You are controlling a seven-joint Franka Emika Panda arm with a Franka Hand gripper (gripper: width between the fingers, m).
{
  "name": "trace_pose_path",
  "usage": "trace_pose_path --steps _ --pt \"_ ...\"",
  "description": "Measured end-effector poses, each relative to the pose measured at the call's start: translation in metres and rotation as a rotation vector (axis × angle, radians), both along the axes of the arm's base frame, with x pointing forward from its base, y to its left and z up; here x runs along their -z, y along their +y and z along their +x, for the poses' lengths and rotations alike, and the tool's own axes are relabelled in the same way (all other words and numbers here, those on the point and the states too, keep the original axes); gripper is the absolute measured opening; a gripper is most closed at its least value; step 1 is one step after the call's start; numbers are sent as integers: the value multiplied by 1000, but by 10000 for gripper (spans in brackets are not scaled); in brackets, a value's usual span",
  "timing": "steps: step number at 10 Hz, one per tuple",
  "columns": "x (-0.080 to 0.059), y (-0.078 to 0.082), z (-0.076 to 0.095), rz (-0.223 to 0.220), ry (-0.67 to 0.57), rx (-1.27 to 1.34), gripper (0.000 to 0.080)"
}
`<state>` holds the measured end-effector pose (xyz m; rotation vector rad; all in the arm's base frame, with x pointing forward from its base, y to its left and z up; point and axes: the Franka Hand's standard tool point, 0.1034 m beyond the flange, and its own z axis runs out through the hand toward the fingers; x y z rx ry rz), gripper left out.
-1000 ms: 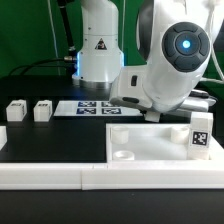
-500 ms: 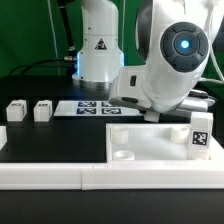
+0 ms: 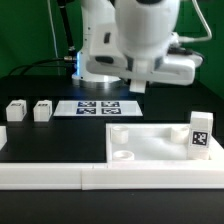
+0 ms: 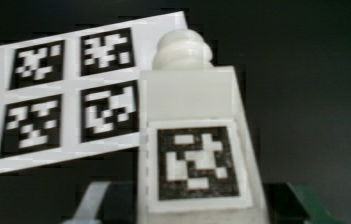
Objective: Assemble square table
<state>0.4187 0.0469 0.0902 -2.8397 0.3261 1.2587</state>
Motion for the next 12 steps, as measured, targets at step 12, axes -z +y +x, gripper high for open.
trace_pose_path --steps 12 --pt "-31 -7 57 -48 -739 -93 290"
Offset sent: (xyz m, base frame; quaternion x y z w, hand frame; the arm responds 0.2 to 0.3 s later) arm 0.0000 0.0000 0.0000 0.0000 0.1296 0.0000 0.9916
